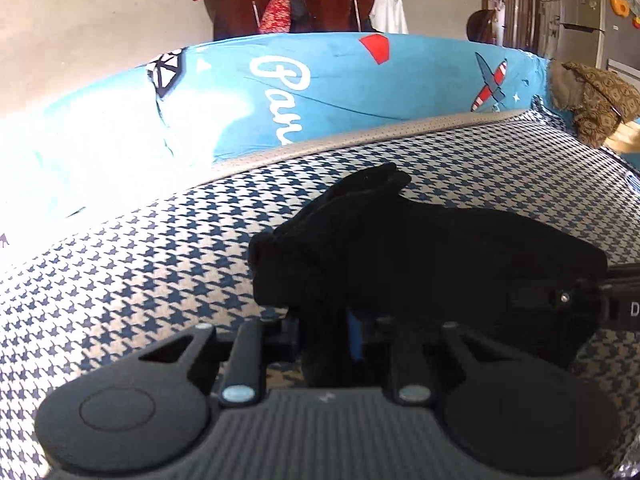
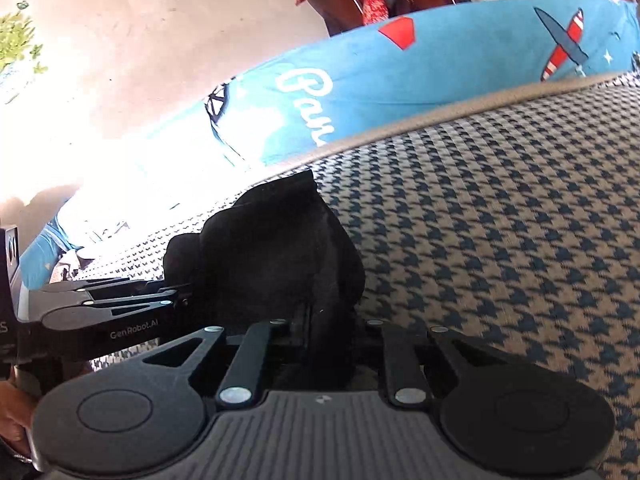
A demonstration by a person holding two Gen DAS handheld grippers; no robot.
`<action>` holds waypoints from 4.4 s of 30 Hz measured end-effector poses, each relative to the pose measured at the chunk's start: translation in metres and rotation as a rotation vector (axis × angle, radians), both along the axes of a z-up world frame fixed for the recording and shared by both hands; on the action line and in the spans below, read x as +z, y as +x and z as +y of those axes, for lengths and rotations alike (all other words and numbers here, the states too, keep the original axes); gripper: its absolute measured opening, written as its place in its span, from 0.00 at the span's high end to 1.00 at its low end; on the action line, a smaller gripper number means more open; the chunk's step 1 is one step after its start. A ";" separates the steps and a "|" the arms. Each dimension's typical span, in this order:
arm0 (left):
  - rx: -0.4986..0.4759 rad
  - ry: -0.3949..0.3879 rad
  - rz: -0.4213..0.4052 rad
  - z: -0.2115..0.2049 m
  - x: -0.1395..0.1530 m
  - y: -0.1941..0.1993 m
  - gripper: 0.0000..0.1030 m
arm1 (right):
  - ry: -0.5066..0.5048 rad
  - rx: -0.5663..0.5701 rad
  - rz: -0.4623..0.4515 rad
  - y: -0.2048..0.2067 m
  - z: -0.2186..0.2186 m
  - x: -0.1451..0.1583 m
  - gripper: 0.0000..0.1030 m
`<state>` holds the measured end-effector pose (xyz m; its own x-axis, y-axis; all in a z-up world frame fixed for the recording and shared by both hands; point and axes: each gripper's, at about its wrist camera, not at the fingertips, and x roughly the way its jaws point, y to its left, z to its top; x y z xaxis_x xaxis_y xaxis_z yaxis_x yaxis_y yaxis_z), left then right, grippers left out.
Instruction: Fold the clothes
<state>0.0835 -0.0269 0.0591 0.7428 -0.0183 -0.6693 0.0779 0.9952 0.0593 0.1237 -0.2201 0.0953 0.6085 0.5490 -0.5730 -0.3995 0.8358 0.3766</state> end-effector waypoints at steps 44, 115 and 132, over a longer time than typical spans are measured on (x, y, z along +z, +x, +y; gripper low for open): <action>0.235 0.140 -0.115 0.030 0.036 -0.018 0.80 | -0.015 0.040 -0.194 -0.027 0.061 0.036 0.85; 0.286 0.190 -0.124 0.043 0.030 -0.018 0.79 | -0.009 0.074 -0.202 -0.023 0.081 0.046 0.85; 0.286 0.197 -0.130 0.045 0.030 -0.019 0.79 | -0.017 0.077 -0.209 -0.024 0.084 0.049 0.85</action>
<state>0.0640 0.0181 0.0891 0.7782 0.3223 -0.5390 -0.2225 0.9441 0.2433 0.1000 -0.1360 0.1444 0.6720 0.5897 -0.4480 -0.5302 0.8054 0.2650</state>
